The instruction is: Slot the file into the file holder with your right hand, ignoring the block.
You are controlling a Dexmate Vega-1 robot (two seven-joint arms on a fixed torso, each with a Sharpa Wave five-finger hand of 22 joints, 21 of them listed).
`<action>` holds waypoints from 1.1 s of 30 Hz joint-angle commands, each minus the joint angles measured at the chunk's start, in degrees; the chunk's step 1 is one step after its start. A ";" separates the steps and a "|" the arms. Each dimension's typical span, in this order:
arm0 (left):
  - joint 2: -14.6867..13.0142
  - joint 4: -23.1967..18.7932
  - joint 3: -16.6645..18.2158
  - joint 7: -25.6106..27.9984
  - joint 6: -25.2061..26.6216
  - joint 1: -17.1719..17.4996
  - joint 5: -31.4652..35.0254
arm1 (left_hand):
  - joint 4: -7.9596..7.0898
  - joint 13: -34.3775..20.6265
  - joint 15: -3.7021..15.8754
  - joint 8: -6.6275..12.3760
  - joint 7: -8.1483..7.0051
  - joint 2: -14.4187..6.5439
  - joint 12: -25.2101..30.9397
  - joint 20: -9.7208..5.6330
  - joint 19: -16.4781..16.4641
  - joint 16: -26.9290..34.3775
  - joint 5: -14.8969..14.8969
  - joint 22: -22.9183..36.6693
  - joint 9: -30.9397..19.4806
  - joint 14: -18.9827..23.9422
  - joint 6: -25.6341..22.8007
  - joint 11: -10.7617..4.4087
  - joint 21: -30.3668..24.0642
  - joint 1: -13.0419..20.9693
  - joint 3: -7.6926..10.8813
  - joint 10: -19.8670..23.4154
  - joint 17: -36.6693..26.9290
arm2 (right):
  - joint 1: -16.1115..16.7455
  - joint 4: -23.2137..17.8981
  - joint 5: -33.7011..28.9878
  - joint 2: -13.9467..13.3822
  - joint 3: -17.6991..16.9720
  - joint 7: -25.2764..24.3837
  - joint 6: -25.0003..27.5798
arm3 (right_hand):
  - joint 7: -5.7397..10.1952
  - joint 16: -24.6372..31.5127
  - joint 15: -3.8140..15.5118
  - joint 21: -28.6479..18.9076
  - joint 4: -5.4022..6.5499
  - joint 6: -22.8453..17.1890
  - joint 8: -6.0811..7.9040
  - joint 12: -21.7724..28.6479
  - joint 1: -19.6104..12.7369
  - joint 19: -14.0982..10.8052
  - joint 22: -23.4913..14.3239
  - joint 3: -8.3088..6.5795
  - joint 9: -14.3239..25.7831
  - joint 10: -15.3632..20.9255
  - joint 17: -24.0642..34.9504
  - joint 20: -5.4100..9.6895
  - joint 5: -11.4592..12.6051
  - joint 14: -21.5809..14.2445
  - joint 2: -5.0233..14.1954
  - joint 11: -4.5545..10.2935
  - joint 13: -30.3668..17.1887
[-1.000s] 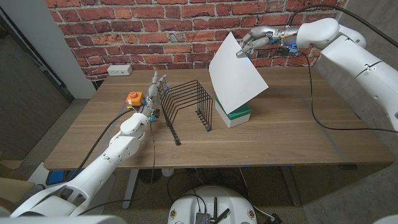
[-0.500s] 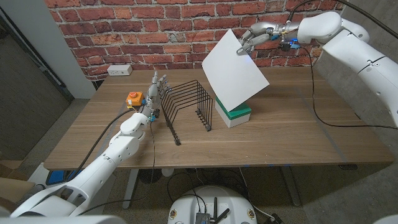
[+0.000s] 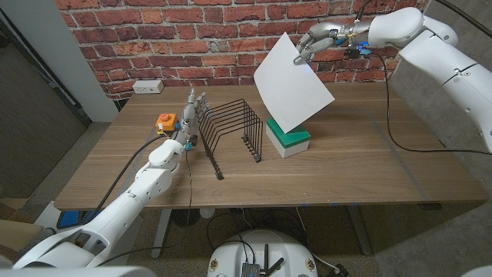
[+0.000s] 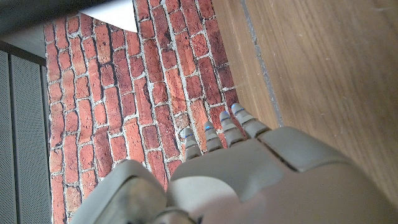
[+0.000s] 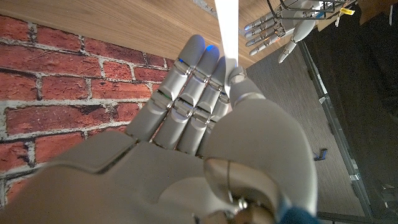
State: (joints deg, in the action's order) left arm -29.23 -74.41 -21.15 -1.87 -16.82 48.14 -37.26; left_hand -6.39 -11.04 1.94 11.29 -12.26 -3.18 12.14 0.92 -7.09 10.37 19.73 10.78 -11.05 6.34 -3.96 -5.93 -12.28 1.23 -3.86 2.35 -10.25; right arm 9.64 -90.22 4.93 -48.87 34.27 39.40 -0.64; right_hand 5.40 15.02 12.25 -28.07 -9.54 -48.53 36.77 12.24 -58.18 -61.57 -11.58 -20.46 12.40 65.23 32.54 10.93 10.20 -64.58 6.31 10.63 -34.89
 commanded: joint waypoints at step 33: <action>0.00 0.10 -0.01 -0.06 -0.06 -0.06 0.01 | -0.06 -0.31 -0.03 0.14 -0.31 0.25 0.16 -0.07 -0.54 0.34 0.11 0.30 -0.27 0.59 0.05 -0.56 -0.14 -0.41 0.43 0.05 -0.13 | 1.02 3.45 -0.72 0.68 -1.69 -0.54 -15.94 | 3.89 -1.41 1.10 -0.28 -0.35 0.25 0.08 -0.67 -3.79 4.77 -0.56 -1.75 0.56 -1.71 0.90 1.25 0.59 4.43 -0.38 1.00 0.32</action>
State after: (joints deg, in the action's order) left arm -29.23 -74.34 -21.16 -1.91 -16.89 48.12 -37.24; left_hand -6.23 -11.04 1.94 11.29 -12.25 -3.18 12.14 0.92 -7.09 10.37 19.73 10.79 -11.05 6.34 -3.96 -5.93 -12.28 1.23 -3.70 2.35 -10.25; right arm 10.18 -87.45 4.30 -48.18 33.33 38.82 -11.99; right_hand 7.58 13.75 10.26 -28.07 -8.88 -46.87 36.32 11.79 -60.79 -57.17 -11.86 -21.12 12.66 64.42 33.23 8.80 10.61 -60.68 5.60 10.65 -34.56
